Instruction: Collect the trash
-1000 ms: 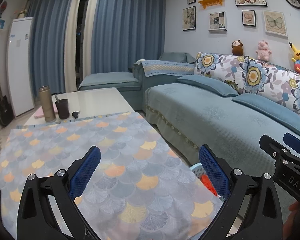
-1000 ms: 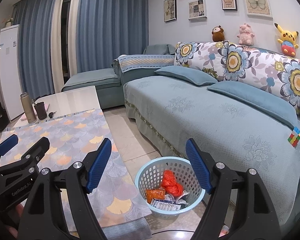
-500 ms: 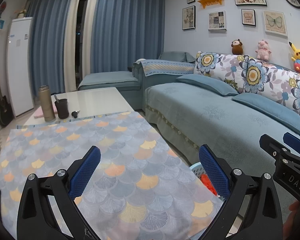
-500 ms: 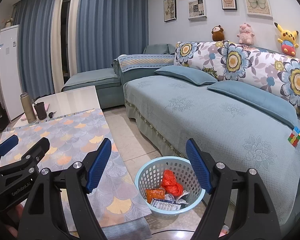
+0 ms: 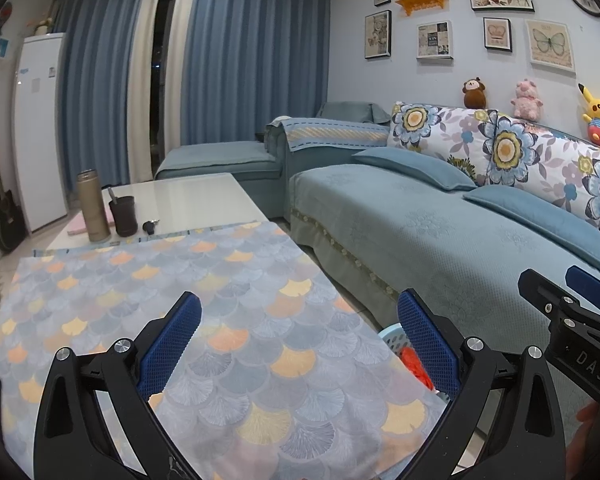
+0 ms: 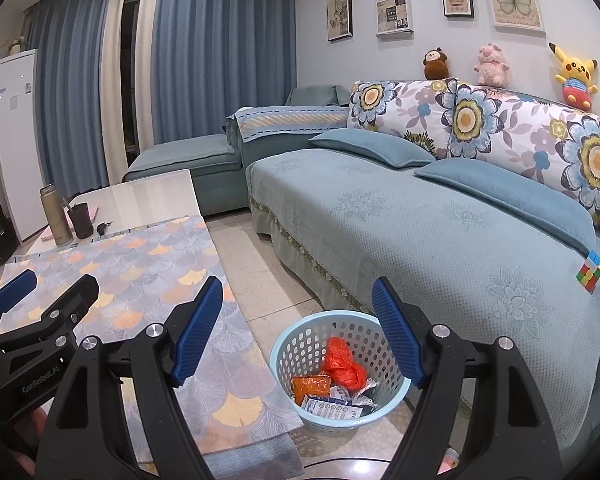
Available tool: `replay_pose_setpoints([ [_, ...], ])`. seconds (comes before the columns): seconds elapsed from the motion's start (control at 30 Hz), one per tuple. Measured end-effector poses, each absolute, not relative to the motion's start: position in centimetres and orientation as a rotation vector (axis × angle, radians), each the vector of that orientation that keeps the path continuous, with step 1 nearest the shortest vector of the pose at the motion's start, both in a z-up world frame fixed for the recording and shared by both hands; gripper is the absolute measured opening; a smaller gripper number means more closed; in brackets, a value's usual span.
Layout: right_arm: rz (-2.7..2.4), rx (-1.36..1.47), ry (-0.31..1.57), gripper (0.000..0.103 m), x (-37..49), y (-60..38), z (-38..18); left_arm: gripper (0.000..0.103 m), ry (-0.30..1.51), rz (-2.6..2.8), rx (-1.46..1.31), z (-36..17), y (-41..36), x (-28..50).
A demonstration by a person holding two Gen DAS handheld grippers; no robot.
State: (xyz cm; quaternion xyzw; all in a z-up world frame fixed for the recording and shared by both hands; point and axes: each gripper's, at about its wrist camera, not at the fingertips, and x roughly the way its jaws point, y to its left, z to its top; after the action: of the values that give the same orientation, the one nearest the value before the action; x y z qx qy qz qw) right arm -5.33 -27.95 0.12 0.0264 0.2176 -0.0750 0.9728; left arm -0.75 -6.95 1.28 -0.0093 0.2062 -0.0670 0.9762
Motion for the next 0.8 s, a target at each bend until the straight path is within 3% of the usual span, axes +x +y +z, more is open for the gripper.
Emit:
replay_pose_setpoints([
  [0.8, -0.152, 0.060, 0.446, 0.074, -5.33, -27.80, -0.04, 0.095, 0.418, -0.141, -0.017, 1.11, -6.94, -0.79],
])
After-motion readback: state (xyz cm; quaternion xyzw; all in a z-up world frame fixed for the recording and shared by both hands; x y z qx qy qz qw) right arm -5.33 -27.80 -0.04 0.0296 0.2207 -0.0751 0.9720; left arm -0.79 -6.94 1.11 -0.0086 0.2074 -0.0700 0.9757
